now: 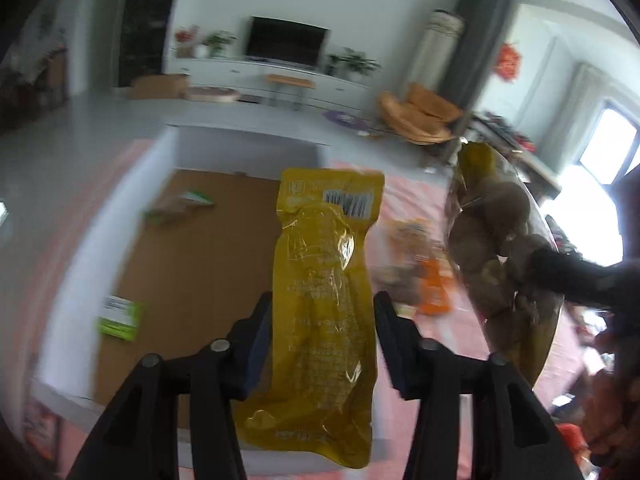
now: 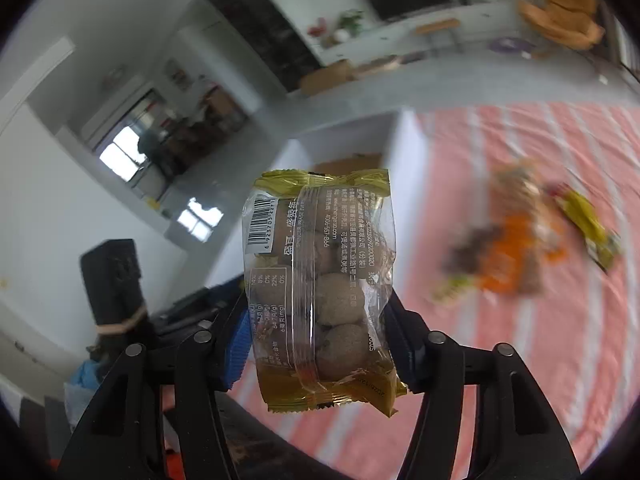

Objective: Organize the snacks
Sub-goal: 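Carry both held snacks into the white box and open both grippers, then return both open grippers to the remaining snacks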

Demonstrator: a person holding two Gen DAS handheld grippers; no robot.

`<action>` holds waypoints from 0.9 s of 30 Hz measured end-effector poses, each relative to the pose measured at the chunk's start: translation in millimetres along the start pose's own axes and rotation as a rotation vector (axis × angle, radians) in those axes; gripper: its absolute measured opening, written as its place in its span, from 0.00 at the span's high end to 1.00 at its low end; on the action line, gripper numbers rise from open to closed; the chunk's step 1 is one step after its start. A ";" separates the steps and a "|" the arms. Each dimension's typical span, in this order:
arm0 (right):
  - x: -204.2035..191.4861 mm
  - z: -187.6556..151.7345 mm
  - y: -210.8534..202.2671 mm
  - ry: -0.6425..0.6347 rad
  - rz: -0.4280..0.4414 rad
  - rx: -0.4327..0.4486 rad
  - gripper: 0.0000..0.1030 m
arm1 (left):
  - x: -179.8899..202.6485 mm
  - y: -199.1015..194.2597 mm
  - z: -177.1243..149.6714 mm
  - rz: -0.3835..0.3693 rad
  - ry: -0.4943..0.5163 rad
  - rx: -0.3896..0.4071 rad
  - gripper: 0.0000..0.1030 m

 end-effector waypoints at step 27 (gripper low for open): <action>314.3 -140.4 -98.1 0.172 -0.782 0.178 0.12 | 204.8 163.2 -186.0 -0.063 0.271 -0.208 0.04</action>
Point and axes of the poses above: each gripper's, at about its wrist camera, not at the fingertips, and y roughly the way its jaws point, x to its right, z to its top, the point moved 9 cm from there along y, roughly the way its jaws point, and after that the axes turned 7 degrees about x, right-handed, at the moved point
